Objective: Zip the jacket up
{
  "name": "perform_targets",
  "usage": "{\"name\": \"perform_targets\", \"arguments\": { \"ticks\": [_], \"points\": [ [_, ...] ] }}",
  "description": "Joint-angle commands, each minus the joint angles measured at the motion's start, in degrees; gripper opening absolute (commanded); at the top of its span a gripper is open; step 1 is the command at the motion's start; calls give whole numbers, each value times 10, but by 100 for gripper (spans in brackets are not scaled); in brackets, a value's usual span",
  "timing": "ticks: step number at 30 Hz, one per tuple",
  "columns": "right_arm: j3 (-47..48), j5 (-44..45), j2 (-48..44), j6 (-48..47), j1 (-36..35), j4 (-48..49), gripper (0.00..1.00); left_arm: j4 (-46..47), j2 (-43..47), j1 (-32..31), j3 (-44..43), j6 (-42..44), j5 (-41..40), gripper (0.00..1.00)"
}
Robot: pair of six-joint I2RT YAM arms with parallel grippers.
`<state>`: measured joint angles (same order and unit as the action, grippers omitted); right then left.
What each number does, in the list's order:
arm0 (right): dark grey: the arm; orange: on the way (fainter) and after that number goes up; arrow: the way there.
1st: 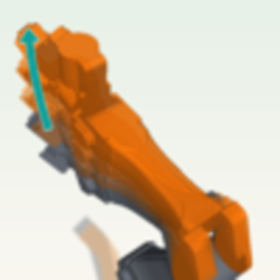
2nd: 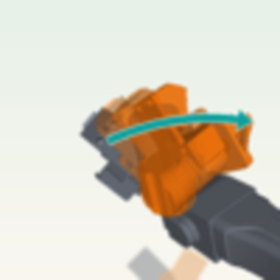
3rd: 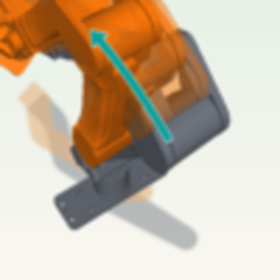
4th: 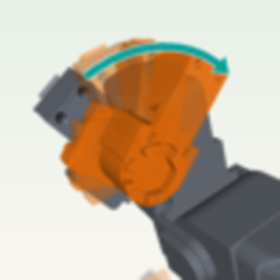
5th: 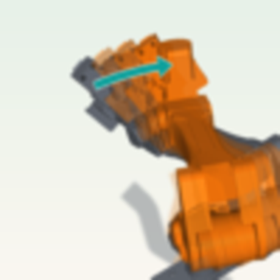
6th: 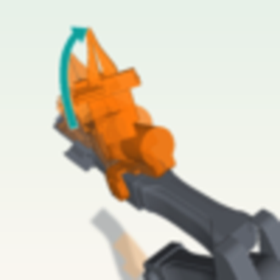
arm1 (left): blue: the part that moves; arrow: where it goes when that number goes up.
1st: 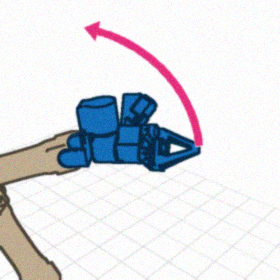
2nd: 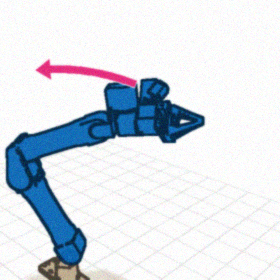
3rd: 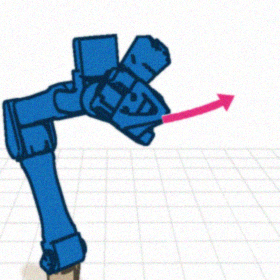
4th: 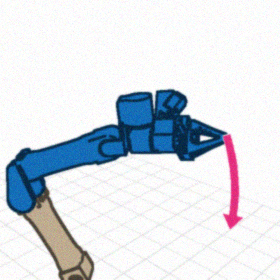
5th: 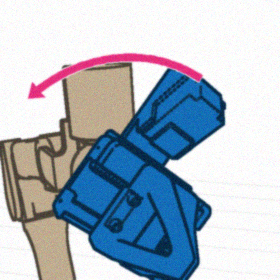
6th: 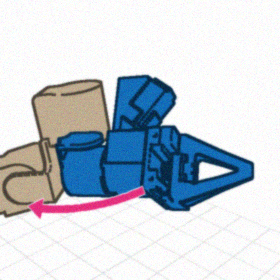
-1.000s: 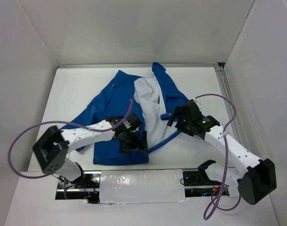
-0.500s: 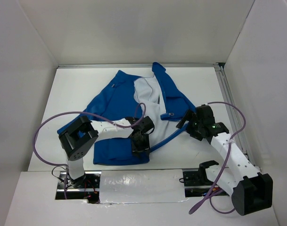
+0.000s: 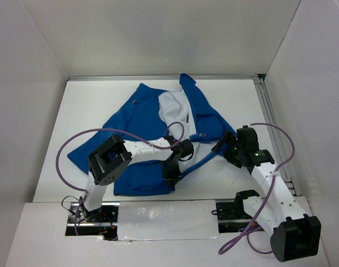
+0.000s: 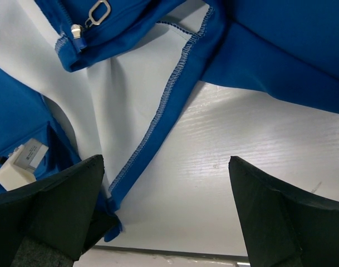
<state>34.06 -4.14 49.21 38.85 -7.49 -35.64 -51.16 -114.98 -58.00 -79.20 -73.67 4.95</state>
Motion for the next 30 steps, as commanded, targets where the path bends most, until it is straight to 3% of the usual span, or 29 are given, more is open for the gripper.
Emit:
{"name": "perform_targets", "arguments": {
  "ticks": [1, 3, 8, 11, 22, 24, 30],
  "points": [
    [-4, 2, -24, -20, 5, 13, 99, 6, -39, -6, -3, -30, -42, 13],
    [-3, 6, -29, -36, 5, 14, 98, 7, -30, -7, -3, -26, -42, 0],
    [20, -2, -34, -82, -26, 43, 99, 31, 40, -6, 34, -7, -42, 0],
    [35, -10, -10, -89, -59, 105, 100, 48, 131, -5, 70, -2, -45, 0],
    [193, -17, 283, -116, -93, 195, 97, 80, 357, 10, 227, 4, -58, 0],
    [250, -43, 358, -139, -89, 168, 91, 104, 395, 34, 257, 11, -55, 0],
    [321, -103, 483, -163, -86, 163, 88, 181, 454, 103, 363, 43, -2, 0]
  ]
}}
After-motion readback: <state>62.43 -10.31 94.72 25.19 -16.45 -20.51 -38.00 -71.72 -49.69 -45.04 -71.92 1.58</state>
